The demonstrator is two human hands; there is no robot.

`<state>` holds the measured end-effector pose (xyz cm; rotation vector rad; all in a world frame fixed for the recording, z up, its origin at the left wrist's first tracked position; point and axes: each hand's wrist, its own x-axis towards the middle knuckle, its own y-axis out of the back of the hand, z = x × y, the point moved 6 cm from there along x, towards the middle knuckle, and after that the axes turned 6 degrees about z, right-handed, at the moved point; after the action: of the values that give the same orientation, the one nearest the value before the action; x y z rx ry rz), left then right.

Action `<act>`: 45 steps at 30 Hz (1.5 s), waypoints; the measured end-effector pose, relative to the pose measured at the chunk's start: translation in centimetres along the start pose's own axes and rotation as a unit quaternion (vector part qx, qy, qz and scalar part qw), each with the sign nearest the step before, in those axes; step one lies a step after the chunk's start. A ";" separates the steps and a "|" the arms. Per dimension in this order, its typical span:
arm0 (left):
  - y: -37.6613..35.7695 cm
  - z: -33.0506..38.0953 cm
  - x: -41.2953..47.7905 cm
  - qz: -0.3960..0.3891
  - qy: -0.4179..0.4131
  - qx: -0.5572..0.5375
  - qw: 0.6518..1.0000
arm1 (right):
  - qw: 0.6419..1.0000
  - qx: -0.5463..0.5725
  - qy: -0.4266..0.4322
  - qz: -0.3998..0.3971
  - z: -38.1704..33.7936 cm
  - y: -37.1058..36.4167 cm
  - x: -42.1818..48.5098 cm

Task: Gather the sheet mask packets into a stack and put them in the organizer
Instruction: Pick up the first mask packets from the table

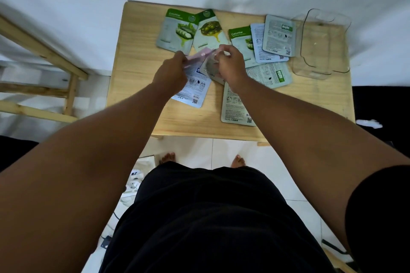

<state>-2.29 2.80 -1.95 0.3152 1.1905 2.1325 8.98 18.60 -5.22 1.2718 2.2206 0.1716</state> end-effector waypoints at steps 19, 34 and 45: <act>1.6 -1.5 0.8 -0.101 0.241 -0.467 0.845 | 0.991 0.064 -0.019 -0.120 -3.1 -0.7 -1.3; -1.4 2.9 2.1 -0.154 0.198 -0.444 0.860 | 0.996 0.024 -0.035 -0.074 -2.1 5.0 -0.2; -3.8 1.3 -1.6 -0.108 0.219 -0.375 0.894 | 0.925 -0.380 0.003 -0.010 4.7 7.9 -3.4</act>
<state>1.25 4.04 -4.19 -0.6395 0.4903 2.3297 18.74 19.26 -4.76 0.8021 1.8577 0.9260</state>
